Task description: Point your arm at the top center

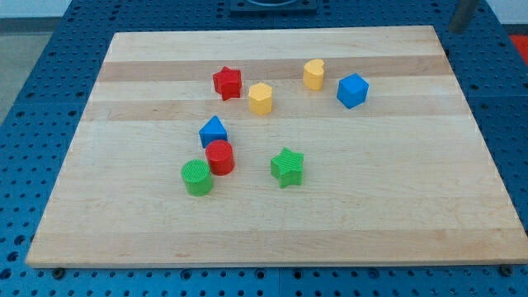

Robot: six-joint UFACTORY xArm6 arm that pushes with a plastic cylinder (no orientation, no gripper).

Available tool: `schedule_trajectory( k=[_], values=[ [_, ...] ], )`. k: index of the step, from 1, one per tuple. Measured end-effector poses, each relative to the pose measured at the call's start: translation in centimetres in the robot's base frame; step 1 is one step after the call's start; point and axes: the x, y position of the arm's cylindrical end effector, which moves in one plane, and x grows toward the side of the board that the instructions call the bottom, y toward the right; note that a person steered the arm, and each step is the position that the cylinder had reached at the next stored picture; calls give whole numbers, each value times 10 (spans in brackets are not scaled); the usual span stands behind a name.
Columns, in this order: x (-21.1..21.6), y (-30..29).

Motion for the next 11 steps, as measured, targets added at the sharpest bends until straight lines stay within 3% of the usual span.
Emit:
schedule_trajectory(
  k=[3,4,8,11],
  values=[
    [0,-4],
    [0,-30],
    [23,-257],
    [72,-401]
  ],
)
